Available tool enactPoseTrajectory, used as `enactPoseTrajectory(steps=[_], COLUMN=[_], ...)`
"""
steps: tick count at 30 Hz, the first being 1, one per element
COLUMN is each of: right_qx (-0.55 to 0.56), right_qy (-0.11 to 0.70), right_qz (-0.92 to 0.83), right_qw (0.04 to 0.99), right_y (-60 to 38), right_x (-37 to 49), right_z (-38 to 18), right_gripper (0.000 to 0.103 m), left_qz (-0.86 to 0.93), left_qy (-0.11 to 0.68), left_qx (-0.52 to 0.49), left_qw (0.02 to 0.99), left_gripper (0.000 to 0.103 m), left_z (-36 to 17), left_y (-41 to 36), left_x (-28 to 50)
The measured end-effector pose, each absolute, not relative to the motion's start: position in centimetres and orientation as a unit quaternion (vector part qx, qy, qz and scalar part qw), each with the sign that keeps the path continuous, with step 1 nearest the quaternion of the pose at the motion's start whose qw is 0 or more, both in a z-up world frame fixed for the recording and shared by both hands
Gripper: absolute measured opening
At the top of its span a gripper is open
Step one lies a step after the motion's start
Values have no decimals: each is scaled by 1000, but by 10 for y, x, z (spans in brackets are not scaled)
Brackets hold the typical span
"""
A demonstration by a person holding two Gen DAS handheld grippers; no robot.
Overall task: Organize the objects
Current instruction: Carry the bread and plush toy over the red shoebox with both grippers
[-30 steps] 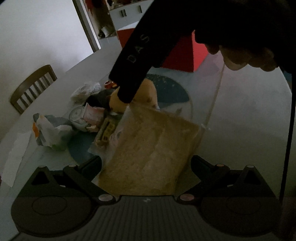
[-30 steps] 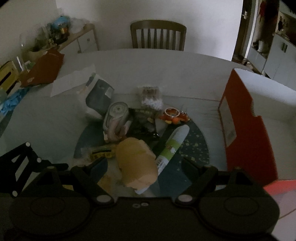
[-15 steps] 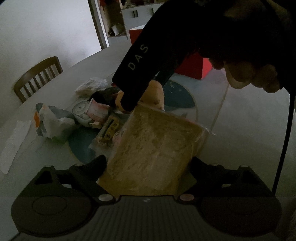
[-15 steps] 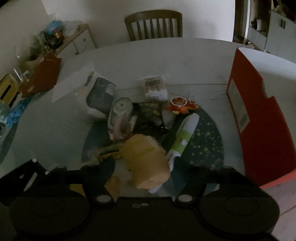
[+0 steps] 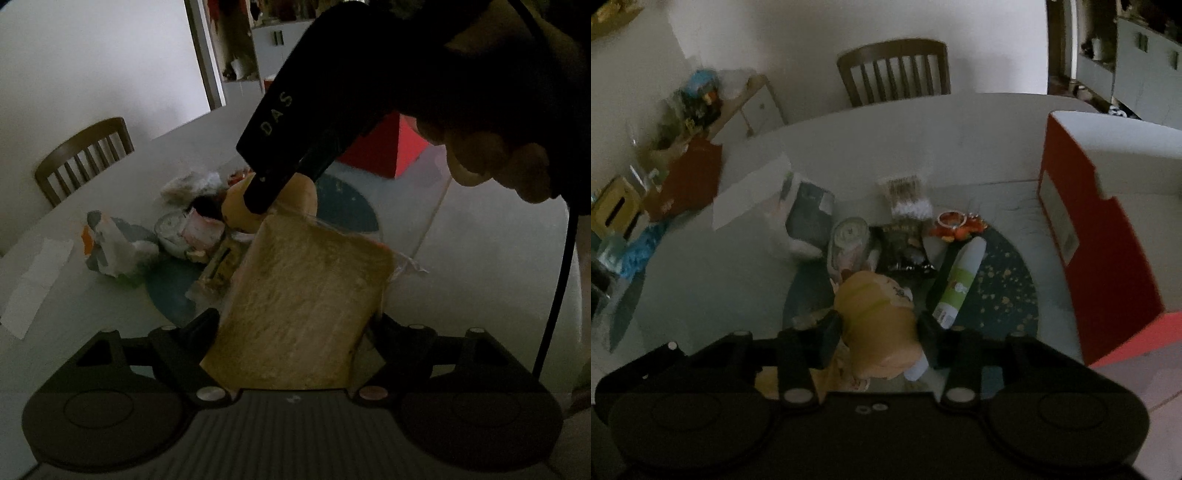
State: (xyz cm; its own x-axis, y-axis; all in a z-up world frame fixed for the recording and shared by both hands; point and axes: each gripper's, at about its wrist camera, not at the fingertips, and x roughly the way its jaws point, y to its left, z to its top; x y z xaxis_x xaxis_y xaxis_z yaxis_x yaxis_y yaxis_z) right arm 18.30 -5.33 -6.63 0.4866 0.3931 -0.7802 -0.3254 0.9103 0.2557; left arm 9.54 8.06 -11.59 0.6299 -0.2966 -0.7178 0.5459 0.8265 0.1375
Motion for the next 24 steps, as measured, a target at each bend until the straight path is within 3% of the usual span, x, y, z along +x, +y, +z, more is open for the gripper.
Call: enactPoseTrajectory(steps=[12, 24], right_qx=[81, 85], right_qy=[403, 377], right_qz=[205, 196], right_qw=[888, 901], right_y=[-102, -190], right_x=[188, 198], right_z=[-15, 6], right_gripper=[43, 44], left_qz=[-212, -190], left_qy=[323, 299], left_qx=[172, 173], left_qw=[906, 919], left_gripper=[84, 84], left_z=[-73, -32], left_y=[65, -4], left_x=[85, 116])
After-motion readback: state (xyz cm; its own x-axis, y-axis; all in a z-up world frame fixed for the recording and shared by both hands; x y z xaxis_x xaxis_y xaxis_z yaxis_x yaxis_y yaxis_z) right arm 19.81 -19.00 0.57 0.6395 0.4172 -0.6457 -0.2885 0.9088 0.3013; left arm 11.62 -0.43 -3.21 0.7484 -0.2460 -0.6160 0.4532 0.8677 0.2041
